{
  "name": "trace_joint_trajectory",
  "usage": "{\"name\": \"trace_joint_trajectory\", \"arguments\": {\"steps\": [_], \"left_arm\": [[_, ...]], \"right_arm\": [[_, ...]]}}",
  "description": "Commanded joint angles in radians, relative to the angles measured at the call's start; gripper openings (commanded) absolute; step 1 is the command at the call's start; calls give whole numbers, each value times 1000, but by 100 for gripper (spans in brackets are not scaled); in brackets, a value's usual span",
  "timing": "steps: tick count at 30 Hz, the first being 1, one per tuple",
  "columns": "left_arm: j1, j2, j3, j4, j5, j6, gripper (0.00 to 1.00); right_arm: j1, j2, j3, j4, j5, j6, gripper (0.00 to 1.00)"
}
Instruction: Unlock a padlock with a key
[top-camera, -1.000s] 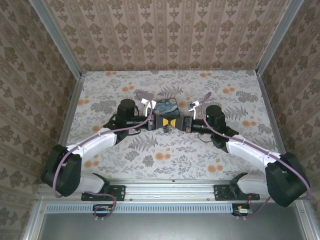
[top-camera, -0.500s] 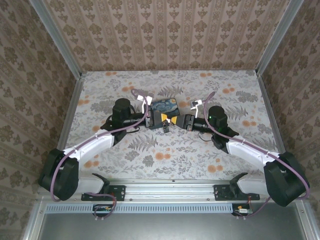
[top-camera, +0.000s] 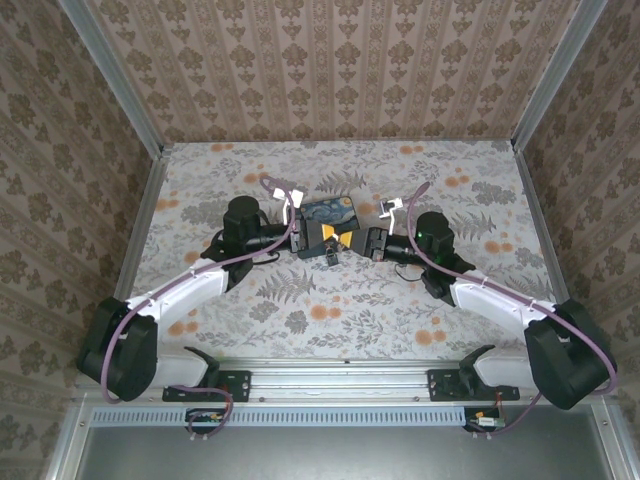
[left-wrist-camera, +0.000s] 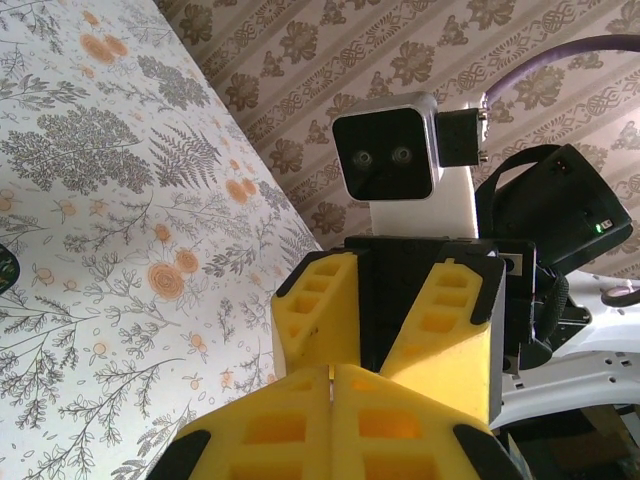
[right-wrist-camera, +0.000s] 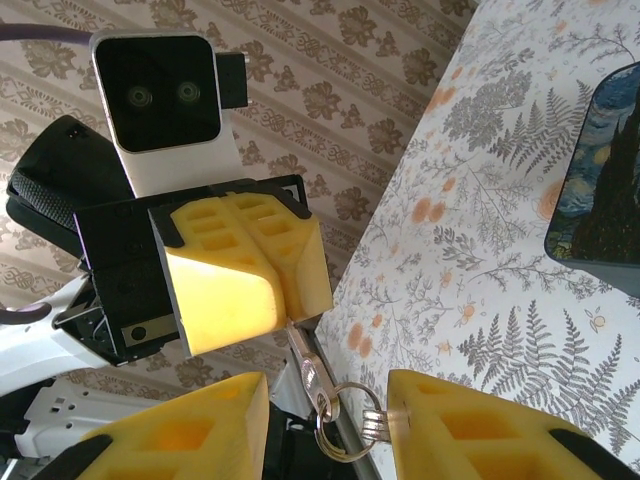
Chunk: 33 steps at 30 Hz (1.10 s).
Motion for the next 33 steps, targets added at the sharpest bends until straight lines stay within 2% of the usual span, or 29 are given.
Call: {"name": "trace_joint_trajectory", "arguments": {"steps": [1,14,33], "left_arm": [[7,-16,-7,40,-1,-13,0],[7,-16,-12,61,-1,-28,0],[2,-15,-23,99,1,-45,0]], "right_arm": [[14,8,1,46,-24,11,38],[25,15,-3,72,-19,24,32],[33,14,-8,138,-11,44,16]]}}
